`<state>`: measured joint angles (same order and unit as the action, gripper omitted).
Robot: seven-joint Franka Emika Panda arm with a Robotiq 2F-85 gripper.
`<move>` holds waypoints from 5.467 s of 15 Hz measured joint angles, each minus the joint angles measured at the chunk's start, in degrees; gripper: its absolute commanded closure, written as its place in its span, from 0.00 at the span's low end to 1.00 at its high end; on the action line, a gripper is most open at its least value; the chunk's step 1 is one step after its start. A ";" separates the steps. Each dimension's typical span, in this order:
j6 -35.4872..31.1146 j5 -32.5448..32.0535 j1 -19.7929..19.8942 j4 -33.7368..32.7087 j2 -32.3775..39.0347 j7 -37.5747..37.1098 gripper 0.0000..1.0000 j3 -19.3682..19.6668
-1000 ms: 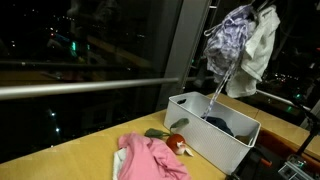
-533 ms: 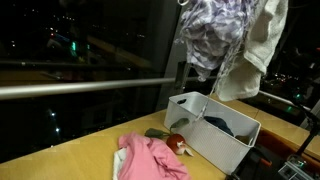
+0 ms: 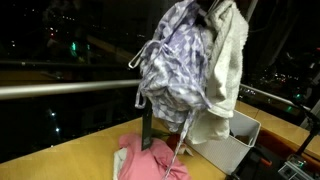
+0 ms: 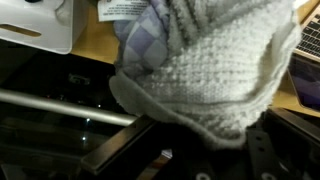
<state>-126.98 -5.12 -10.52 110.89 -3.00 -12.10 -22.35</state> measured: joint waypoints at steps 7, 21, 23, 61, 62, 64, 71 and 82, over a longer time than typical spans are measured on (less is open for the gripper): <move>0.00 0.01 -1.02 -3.12 8.57 0.16 0.60 2.83; -1.52 0.70 1.24 1.70 8.24 2.62 0.00 10.83; -4.79 0.70 3.57 5.62 8.34 4.84 0.00 13.54; -16.66 8.31 13.25 12.05 29.11 11.96 0.94 23.58; -15.87 9.27 13.64 12.41 27.50 12.51 0.94 23.17; -13.88 9.97 13.69 12.89 23.56 12.74 0.94 22.70; -4.28 7.57 10.35 10.89 6.96 11.45 0.94 22.14; 11.85 -7.18 -1.34 -9.28 1.84 5.45 0.94 9.52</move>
<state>-115.13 -12.29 -11.86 101.61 -1.16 -6.65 -12.82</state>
